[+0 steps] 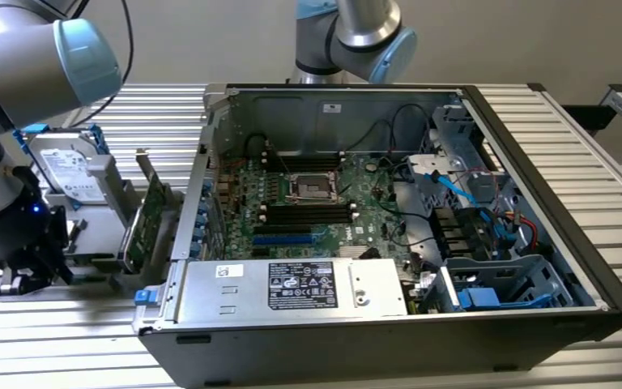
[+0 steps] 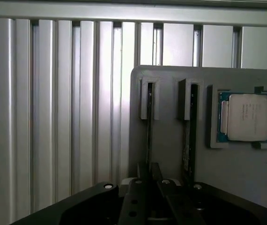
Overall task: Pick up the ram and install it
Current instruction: 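Pick up the ram and move it above insertion slot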
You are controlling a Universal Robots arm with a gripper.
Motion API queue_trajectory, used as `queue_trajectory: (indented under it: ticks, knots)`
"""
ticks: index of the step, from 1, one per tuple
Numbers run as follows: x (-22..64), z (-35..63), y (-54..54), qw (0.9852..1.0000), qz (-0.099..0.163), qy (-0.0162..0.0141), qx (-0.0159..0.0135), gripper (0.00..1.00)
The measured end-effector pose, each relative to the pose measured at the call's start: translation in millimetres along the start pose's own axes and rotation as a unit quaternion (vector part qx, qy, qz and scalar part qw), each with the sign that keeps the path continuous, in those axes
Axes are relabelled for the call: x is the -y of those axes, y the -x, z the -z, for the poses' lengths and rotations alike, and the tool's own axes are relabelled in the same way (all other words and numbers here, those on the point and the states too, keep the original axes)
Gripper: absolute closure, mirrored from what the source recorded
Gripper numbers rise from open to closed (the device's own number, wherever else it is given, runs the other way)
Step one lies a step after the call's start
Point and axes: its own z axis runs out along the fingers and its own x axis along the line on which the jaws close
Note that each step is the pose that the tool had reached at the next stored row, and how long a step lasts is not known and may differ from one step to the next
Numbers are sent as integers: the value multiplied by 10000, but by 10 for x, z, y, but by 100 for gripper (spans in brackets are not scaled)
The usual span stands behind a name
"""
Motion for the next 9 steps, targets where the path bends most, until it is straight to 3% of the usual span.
queue_trajectory:
  ticks: [9]
  knots:
    - [-8, 214, 5, 10000, 1, 1, 0, 86]
